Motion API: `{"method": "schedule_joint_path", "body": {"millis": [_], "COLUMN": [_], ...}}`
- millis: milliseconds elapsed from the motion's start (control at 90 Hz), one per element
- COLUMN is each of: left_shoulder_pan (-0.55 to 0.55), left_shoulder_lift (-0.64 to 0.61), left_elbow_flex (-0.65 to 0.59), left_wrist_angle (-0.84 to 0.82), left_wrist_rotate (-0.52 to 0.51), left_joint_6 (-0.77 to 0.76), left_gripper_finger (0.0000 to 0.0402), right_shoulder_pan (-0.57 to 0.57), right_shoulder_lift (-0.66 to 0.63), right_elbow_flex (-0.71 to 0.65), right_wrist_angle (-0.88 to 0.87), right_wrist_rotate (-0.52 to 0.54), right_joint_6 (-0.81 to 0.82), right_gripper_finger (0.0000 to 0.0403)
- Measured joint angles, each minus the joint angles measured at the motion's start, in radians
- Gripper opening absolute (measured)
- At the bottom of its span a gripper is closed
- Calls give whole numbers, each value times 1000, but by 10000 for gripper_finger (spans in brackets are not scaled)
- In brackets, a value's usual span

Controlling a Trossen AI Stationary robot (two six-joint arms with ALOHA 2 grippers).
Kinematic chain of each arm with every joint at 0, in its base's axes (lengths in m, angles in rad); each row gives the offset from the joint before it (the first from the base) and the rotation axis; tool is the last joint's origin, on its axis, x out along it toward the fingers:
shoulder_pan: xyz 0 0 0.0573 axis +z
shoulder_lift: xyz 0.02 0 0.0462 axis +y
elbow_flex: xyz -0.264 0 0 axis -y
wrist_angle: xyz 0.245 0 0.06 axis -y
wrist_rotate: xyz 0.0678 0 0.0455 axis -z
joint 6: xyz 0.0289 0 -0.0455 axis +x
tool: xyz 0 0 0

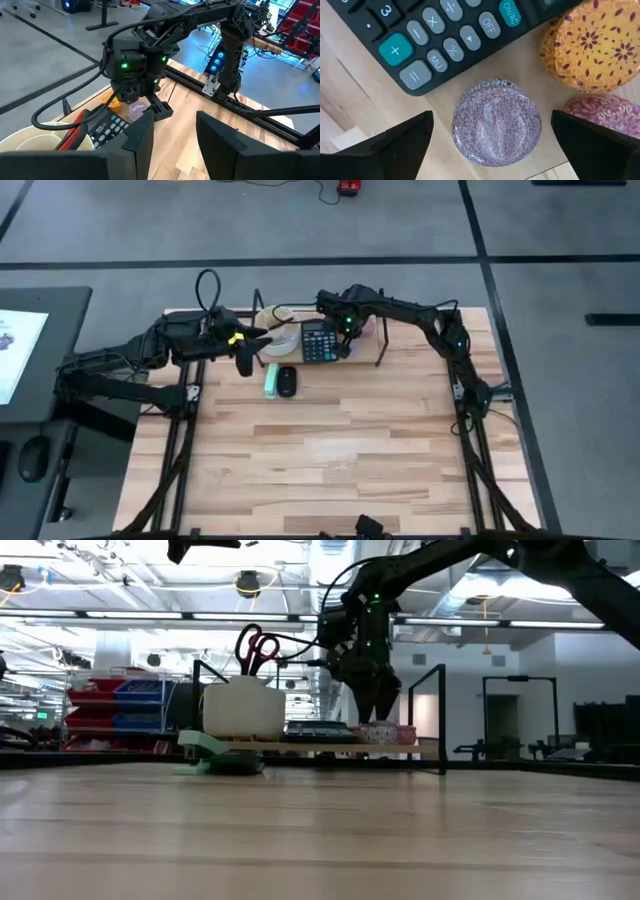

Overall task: Stock shelves
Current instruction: Remove the purple scented candle from the shelf

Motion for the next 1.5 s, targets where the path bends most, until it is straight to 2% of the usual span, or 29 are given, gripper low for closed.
{"method": "schedule_joint_path", "body": {"millis": [322,600,789,1078,1322,1500], "left_shoulder_pan": [0,0,0,0,0,0], "left_shoulder_lift": [0,0,0,0,0,0], "left_elbow_flex": [0,0,0,0,0,0], "left_wrist_angle": [0,0,0,0,0,0], "left_wrist_rotate": [0,0,0,1,1,0], "left_joint_6": [1,1,1,0,0,0], "left_gripper_finger": [125,125,125,125,125,125], "right_shoulder_pan": [0,0,0,-3,-2,7], "right_shoulder_lift": [-1,-1,-1,-1,-1,-6], "right_elbow_flex": [-75,-133,-135,-135,-135,-135], "right_wrist_angle": [16,45,54,65,75,62], "right_wrist_rotate": [7,7,6,5,5,9], "right_joint_6": [42,52,61,60,46,51], "right_gripper_finger": [384,351,326,322,270,264]}}
